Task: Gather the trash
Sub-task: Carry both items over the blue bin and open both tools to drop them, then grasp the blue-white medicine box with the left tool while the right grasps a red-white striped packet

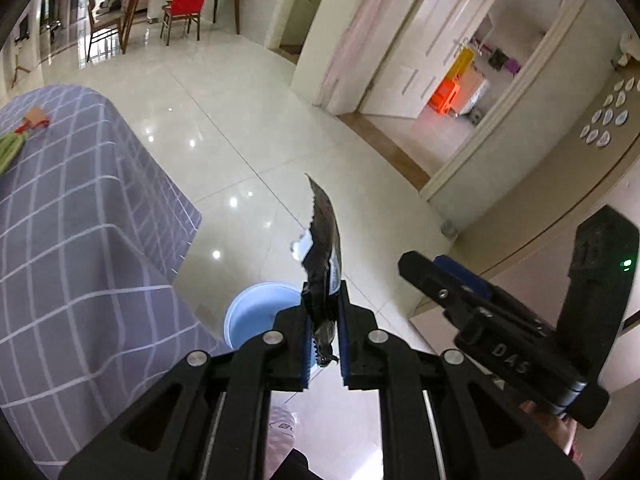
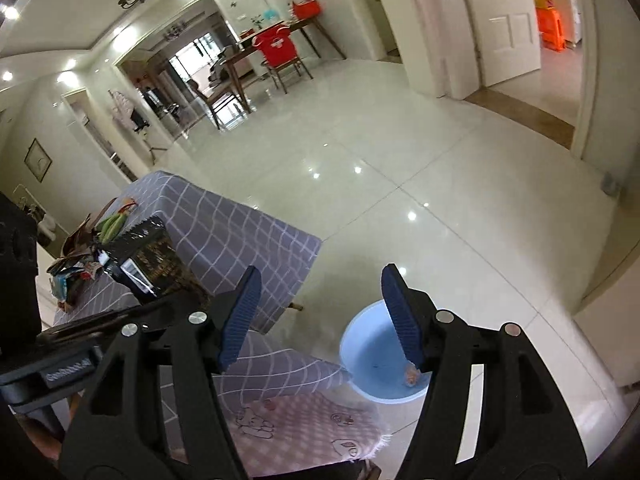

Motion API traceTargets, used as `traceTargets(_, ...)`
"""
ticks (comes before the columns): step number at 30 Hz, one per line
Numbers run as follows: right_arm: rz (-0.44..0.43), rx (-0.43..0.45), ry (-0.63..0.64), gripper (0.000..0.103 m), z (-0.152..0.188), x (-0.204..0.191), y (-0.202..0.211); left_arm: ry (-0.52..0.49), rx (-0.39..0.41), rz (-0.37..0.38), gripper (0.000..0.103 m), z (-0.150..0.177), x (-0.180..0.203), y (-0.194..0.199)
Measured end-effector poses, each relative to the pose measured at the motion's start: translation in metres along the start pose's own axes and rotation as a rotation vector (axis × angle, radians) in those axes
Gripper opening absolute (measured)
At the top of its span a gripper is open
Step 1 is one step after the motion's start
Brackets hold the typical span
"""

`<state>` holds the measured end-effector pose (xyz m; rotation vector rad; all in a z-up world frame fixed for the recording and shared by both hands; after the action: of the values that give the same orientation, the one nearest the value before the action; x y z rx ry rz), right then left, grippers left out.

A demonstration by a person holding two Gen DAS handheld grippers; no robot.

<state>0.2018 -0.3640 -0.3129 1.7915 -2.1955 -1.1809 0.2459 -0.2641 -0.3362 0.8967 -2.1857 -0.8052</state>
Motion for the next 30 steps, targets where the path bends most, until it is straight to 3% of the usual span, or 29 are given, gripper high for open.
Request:
traceTargets(11,0.08,0.076,-0.018,0.067,-0.001,0.028,0.022,-0.042,-0.058,0.013,0.01,0.011,0.015,-0.027)
traceTargets(22,0.104,0.149,-0.044,0.068,-0.01,0.041,0.038,-0.06,-0.063,0.029,0.013,0.0,0.027,-0.038)
traceTargets(24,0.108,0.166,-0.054,0.069,-0.013,0.041,0.041,-0.05,-0.059,0.03,0.046,-0.003,0.028,-0.037)
traceTargets(25,0.112,0.174,-0.057,0.069,-0.013,0.042,0.043,-0.043,-0.042,0.013,0.077,-0.007,0.025,-0.036)
traceTargets(27,0.116,0.185,-0.066,0.073,-0.015,0.043,0.046,-0.042,0.006,-0.031,0.08,-0.013,0.019,-0.03)
traceTargets(30,0.116,0.179,-0.063,0.073,-0.015,0.042,0.047,-0.012,0.002,-0.027,0.08,-0.014,0.014,-0.023)
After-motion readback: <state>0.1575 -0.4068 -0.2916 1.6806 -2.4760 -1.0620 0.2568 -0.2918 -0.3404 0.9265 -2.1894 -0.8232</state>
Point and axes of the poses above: each gripper's, at about its wrist camera, not at the fingertips, and y roughly against the way its jaws point, x to its right, z to its underside, the point moved 10 cm from there along -y, roughly the way its jaws point, and after that the axes turned 7 degrees about x, right-handed, at the moved point
